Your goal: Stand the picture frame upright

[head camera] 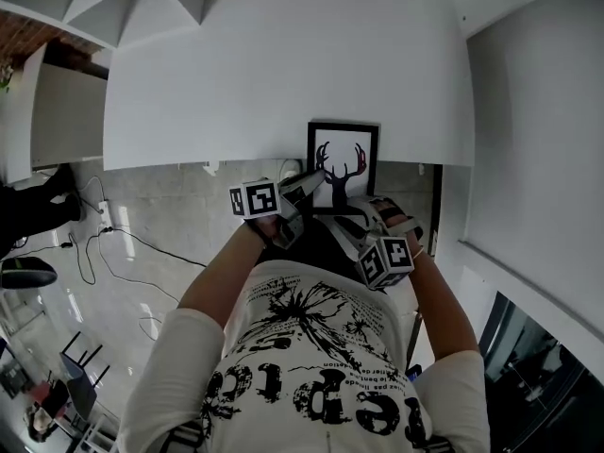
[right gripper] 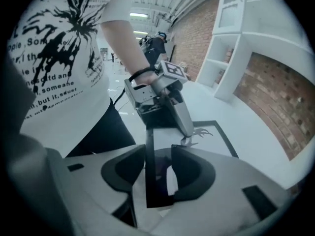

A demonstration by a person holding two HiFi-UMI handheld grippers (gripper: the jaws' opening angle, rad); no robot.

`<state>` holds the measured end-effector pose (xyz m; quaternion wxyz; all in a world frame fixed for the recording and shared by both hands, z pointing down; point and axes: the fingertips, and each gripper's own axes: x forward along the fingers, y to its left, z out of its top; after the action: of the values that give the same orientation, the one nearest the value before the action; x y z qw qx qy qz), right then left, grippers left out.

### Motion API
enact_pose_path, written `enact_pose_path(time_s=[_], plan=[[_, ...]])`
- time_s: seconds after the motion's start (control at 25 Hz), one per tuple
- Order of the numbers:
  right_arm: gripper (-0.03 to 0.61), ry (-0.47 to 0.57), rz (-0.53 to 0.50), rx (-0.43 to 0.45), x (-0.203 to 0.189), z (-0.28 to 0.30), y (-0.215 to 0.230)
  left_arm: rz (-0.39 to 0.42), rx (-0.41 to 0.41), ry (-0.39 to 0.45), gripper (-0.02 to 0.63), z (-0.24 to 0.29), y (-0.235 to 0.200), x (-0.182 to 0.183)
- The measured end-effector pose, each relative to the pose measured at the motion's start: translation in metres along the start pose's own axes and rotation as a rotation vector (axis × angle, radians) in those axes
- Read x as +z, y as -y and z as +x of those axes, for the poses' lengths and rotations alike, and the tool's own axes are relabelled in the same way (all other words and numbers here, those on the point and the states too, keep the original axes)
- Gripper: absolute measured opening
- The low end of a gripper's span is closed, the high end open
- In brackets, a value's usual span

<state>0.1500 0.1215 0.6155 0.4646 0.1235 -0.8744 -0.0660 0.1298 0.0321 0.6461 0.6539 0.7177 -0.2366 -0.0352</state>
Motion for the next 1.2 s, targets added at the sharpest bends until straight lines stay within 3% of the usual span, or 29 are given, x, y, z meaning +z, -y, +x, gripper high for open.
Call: enact_pose_path(time_s=[0.08,0.32,0.44,0.64,0.84,1.2], plan=[[0.21,0.071,0.163,-0.024,-0.003,-0.008,0.014,0.006,0.001,-0.005,0.08,0.0,0.0,0.001],[0.22,0.36,1.077,-0.041,-0.055,-0.032,0.077,0.004,0.002,-0.021,0.08,0.002,-0.001,0.001],[0.172,0.42,1.336,-0.03,-0.082,-0.032,0.089,0.008,0.005,-0.02,0.08,0.002,-0.001,0.002],[0.193,0.437,1.478,0.114,-0.089,-0.012,0.08,0.015,0.006,-0.031,0.081,0.002,-0.001,0.002],[0.099,0.444,1.461,0.192,-0.085,-0.002,0.077,0.063,0.002,-0.039,0.083,0.007,-0.001,0.0],[0.095,0.384,1.434,0.231,-0.085,-0.002,0.073,0.129,0.024,-0.065,0.08,0.006,0.006,0.0]])
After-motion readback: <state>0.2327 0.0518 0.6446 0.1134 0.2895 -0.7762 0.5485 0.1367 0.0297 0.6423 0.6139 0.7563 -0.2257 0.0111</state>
